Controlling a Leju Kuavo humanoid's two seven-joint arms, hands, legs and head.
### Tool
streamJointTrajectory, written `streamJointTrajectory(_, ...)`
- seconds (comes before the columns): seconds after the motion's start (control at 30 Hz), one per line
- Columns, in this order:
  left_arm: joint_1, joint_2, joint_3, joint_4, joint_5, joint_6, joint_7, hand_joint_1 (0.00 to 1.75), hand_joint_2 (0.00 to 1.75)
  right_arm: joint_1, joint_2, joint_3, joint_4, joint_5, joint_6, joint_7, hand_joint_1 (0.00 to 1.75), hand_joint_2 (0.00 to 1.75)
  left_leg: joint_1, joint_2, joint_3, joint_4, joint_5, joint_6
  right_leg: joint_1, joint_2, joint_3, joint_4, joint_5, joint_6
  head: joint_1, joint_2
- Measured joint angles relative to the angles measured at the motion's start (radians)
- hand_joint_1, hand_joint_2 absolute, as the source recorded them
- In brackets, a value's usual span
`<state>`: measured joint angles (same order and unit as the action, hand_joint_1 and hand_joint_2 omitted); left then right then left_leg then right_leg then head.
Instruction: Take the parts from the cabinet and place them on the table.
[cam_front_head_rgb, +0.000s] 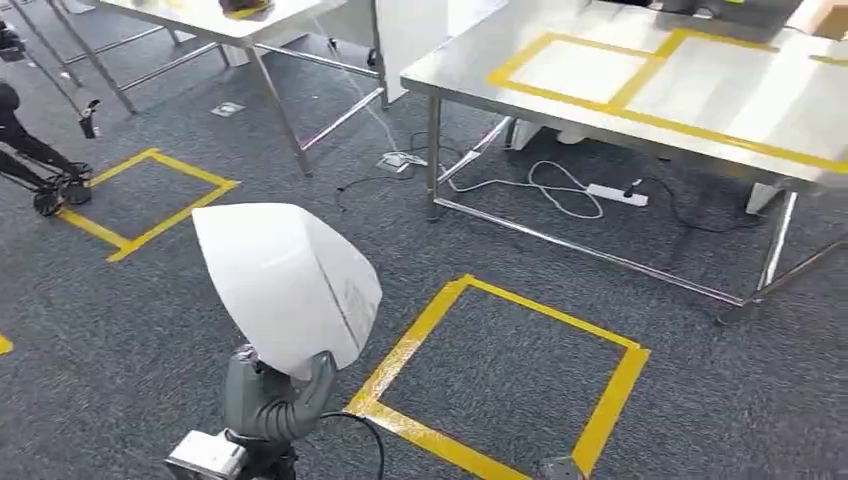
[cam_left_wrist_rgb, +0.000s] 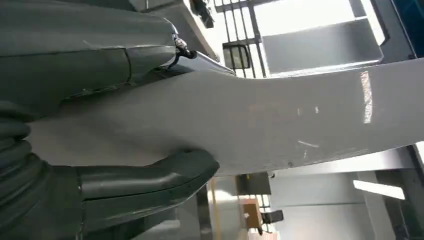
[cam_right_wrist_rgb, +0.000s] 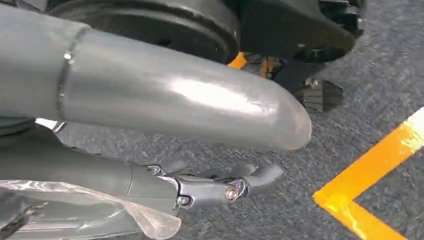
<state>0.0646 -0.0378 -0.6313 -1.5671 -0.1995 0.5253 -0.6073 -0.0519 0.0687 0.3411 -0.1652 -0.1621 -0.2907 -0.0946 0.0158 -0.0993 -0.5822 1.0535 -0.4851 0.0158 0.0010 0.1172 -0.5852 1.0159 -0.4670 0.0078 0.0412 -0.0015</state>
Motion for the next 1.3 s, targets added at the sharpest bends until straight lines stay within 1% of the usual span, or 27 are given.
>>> streamJointTrajectory(0.07, 0.004, -0.001, 0.001, 0.000, 0.000, 0.002, 0.000, 1.75, 1.75, 0.001, 0.000, -0.001, 0.000, -0.002, 0.000, 0.000, 0.00, 0.00, -0.006, 0.013, 0.006, -0.018, -0.001, -0.003, -0.011, 0.023, -0.012, 0.001, 0.004, 0.014, 0.001, 0.000)
streamJointTrajectory(0.13, 0.002, -0.002, 0.000, -0.001, 0.000, 0.002, 0.000, 1.75, 1.75, 0.008, 0.000, -0.003, 0.000, -0.002, 0.001, 0.001, 0.00, 0.00, -0.005, 0.034, 0.010, -0.025, 0.003, 0.007, -0.013, 0.045, -0.020, -0.006, 0.007, 0.028, 0.000, 0.000)
streamJointTrajectory(0.17, 0.000, -0.005, 0.000, -0.001, 0.000, 0.002, 0.000, 1.75, 1.75, 0.010, -0.002, -0.007, 0.000, -0.002, 0.001, 0.001, 0.00, 0.00, 0.000, 0.055, 0.016, -0.036, 0.008, 0.014, -0.011, 0.011, -0.025, 0.008, -0.001, 0.030, -0.001, 0.000)
streamJointTrajectory(0.2, 0.000, -0.006, 0.000, -0.001, 0.000, 0.002, 0.000, 1.75, 1.75, 0.009, -0.002, -0.008, 0.000, -0.002, 0.001, 0.001, 0.00, 0.00, 0.001, 0.067, 0.019, -0.041, 0.008, 0.018, -0.004, -0.050, -0.045, 0.045, -0.026, 0.034, 0.009, 0.000)
streamJointTrajectory(0.23, 0.001, -0.006, 0.001, -0.002, 0.000, 0.002, 0.000, 1.75, 1.75, 0.005, -0.002, -0.008, 0.000, -0.002, 0.001, 0.001, 0.00, 0.00, 0.000, 0.082, 0.018, -0.041, 0.008, 0.022, -0.006, -0.082, -0.082, 0.116, -0.063, 0.039, 0.013, 0.000)
streamJointTrajectory(0.3, 0.005, -0.004, 0.001, -0.002, 0.000, 0.002, 0.000, 1.75, 1.75, 0.002, -0.002, -0.009, 0.000, -0.001, 0.002, 0.001, 0.00, 0.00, -0.001, 0.117, 0.018, -0.040, 0.004, 0.024, -0.011, -0.105, -0.155, 0.259, -0.120, 0.047, 0.013, 0.000)
streamJointTrajectory(0.33, 0.005, -0.004, 0.001, -0.002, 0.000, 0.002, 0.000, 1.75, 1.75, 0.003, -0.002, -0.009, 0.000, -0.001, 0.002, 0.001, 0.00, 0.00, -0.001, 0.131, 0.018, -0.040, 0.003, 0.024, -0.014, -0.109, -0.173, 0.296, -0.125, 0.050, 0.013, 0.000)
streamJointTrajectory(0.37, 0.005, -0.004, 0.001, -0.002, 0.000, 0.001, 0.000, 1.75, 1.75, 0.004, -0.002, -0.009, 0.000, -0.001, 0.002, 0.002, 0.00, 0.00, -0.001, 0.146, 0.019, -0.040, 0.002, 0.022, -0.019, -0.113, -0.166, 0.284, -0.105, 0.054, 0.013, 0.000)
streamJointTrajectory(0.43, 0.005, -0.004, 0.001, -0.002, -0.002, 0.000, 0.001, 1.75, 1.75, 0.007, -0.002, -0.010, 0.000, -0.002, 0.002, 0.005, 0.00, 0.00, 0.002, 0.169, 0.024, -0.039, -0.003, 0.015, -0.024, -0.132, -0.089, 0.143, -0.029, 0.058, 0.013, 0.000)
streamJointTrajectory(0.47, 0.004, -0.004, 0.001, -0.002, -0.002, -0.002, 0.003, 1.75, 1.75, 0.006, -0.002, -0.010, 0.000, -0.003, 0.001, 0.006, 0.00, 0.00, 0.003, 0.180, 0.028, -0.038, -0.006, 0.010, -0.024, -0.162, -0.034, 0.048, 0.007, 0.059, 0.014, 0.000)
streamJointTrajectory(0.5, 0.005, -0.004, 0.000, -0.002, -0.003, -0.003, 0.005, 1.75, 1.75, 0.003, -0.002, -0.010, 0.000, -0.003, 0.001, 0.007, 0.00, 0.00, -0.003, 0.189, 0.031, -0.037, -0.011, 0.003, -0.015, -0.212, -0.010, -0.001, -0.006, 0.059, 0.015, 0.000)
streamJointTrajectory(0.53, 0.004, -0.003, 0.000, -0.002, -0.004, -0.005, 0.007, 1.75, 1.75, 0.000, -0.002, -0.010, 0.000, -0.003, 0.002, 0.006, 0.00, 0.00, -0.008, 0.198, 0.031, -0.033, -0.015, -0.006, -0.015, -0.192, -0.001, -0.004, 0.000, 0.039, 0.014, 0.000)
streamJointTrajectory(0.63, 0.001, -0.002, -0.001, 0.000, -0.012, -0.011, 0.010, 1.75, 1.75, 0.004, -0.002, -0.012, 0.000, -0.004, 0.002, 0.005, 0.00, 0.00, -0.006, 0.230, 0.045, -0.039, -0.018, -0.021, -0.010, -0.160, -0.007, -0.002, -0.004, 0.018, 0.011, 0.000)
streamJointTrajectory(0.67, -0.001, -0.003, -0.001, 0.000, -0.012, -0.011, 0.012, 1.75, 1.75, 0.005, -0.002, -0.012, 0.000, -0.005, 0.002, 0.005, 0.00, 0.00, -0.001, 0.216, 0.047, -0.035, -0.027, -0.031, -0.017, -0.148, -0.002, -0.006, 0.001, 0.009, 0.010, 0.000)
streamJointTrajectory(0.7, -0.003, -0.003, -0.001, 0.000, -0.012, -0.011, 0.014, 1.75, 1.75, 0.005, -0.002, -0.013, 0.000, -0.005, 0.002, 0.003, 0.00, 0.00, 0.001, 0.165, 0.039, -0.008, -0.047, -0.034, -0.017, -0.138, -0.001, -0.006, 0.001, 0.004, 0.005, 0.000)
streamJointTrajectory(0.73, -0.002, -0.003, -0.001, 0.000, -0.012, -0.011, 0.015, 1.75, 1.75, 0.003, -0.002, -0.014, 0.000, -0.005, 0.002, 0.003, 0.00, 0.00, 0.001, 0.133, 0.013, 0.051, -0.083, -0.033, -0.018, -0.128, 0.000, -0.006, 0.001, -0.002, 0.003, 0.000)
streamJointTrajectory(0.8, 0.001, 0.000, -0.001, 0.001, -0.009, -0.017, 0.023, 1.75, 1.75, -0.003, -0.002, -0.015, 0.000, -0.004, 0.002, 0.006, 0.00, 0.00, 0.000, 0.110, -0.071, 0.224, -0.157, -0.033, -0.015, -0.098, -0.001, -0.006, 0.000, -0.008, 0.001, 0.000)
streamJointTrajectory(0.83, 0.002, 0.001, -0.001, 0.003, -0.008, -0.020, 0.026, 1.75, 1.75, -0.002, -0.002, -0.015, 0.000, -0.004, 0.002, 0.007, 0.00, 0.00, 0.000, 0.108, -0.100, 0.274, -0.164, -0.032, -0.012, -0.091, 0.001, -0.005, -0.001, -0.011, 0.000, 0.000)
streamJointTrajectory(0.9, 0.002, 0.001, 0.000, 0.004, -0.007, -0.023, 0.028, 1.75, 1.75, 0.002, -0.002, -0.015, 0.000, 0.006, 0.002, -0.003, 0.00, 0.00, -0.001, 0.108, -0.096, 0.236, -0.108, -0.024, -0.009, -0.073, 0.006, -0.005, -0.003, -0.013, 0.001, 0.000)
streamJointTrajectory(0.97, 0.001, 0.000, 0.000, 0.004, -0.008, -0.023, 0.029, 1.75, 1.75, 0.000, -0.002, -0.015, 0.000, 0.016, 0.002, -0.004, 0.00, 0.00, -0.006, 0.103, -0.033, 0.072, -0.006, -0.008, -0.006, -0.058, 0.015, -0.005, -0.006, -0.011, 0.000, 0.000)
streamJointTrajectory(1.0, 0.000, 0.000, 0.000, 0.004, -0.009, -0.023, 0.029, 1.75, 1.75, 0.000, -0.001, -0.015, 0.000, 0.016, 0.002, -0.004, 0.00, 0.00, -0.010, 0.089, -0.009, 0.003, 0.022, 0.003, -0.007, -0.055, 0.015, -0.005, -0.008, -0.009, 0.000, 0.000)
streamJointTrajectory(1.03, 0.000, -0.001, 0.000, 0.004, -0.009, -0.023, 0.029, 1.75, 1.75, -0.003, 0.000, -0.015, 0.000, 0.016, 0.002, -0.004, 0.00, 0.00, -0.010, 0.085, 0.000, -0.024, 0.013, 0.006, 0.002, -0.052, 0.011, 0.003, -0.013, 0.000, 0.001, 0.000)
streamJointTrajectory(1.07, 0.000, -0.002, 0.000, 0.004, -0.008, -0.023, 0.030, 1.75, 1.75, -0.002, 0.000, -0.015, 0.000, 0.016, 0.002, -0.003, 0.00, 0.00, -0.012, 0.087, -0.002, -0.021, 0.012, 0.002, -0.003, -0.052, 0.007, 0.000, -0.011, 0.004, 0.001, 0.000)
streamJointTrajectory(1.13, 0.000, -0.003, 0.002, 0.003, -0.005, -0.023, 0.030, 1.75, 1.75, 0.000, 0.000, -0.015, 0.000, 0.016, 0.003, -0.002, 0.00, 0.00, -0.017, 0.086, -0.003, -0.022, 0.012, 0.006, -0.009, -0.052, 0.008, -0.005, -0.011, 0.016, 0.001, 0.000)
streamJointTrajectory(1.17, 0.000, -0.006, 0.002, 0.003, -0.002, -0.023, 0.030, 1.75, 1.75, 0.000, 0.000, -0.015, 0.000, 0.016, 0.003, 0.000, 0.00, 0.00, -0.008, 0.088, 0.002, -0.036, 0.020, 0.013, -0.006, -0.054, 0.006, -0.001, -0.015, 0.022, 0.000, 0.000)
streamJointTrajectory(1.2, 0.000, -0.007, 0.002, 0.003, -0.002, -0.023, 0.030, 1.75, 1.75, 0.000, 0.000, -0.015, 0.000, 0.016, 0.003, 0.001, 0.00, 0.00, -0.006, 0.093, 0.007, -0.041, 0.022, 0.016, -0.007, -0.079, -0.006, 0.017, -0.030, 0.026, 0.003, 0.000)
streamJointTrajectory(1.3, 0.001, -0.010, 0.005, 0.003, -0.001, -0.023, 0.029, 1.75, 1.75, -0.002, 0.000, -0.015, 0.000, 0.016, 0.008, 0.003, 0.00, 0.00, -0.006, 0.103, 0.006, -0.041, 0.020, 0.022, -0.013, -0.107, -0.105, 0.224, -0.133, 0.039, 0.008, 0.000)
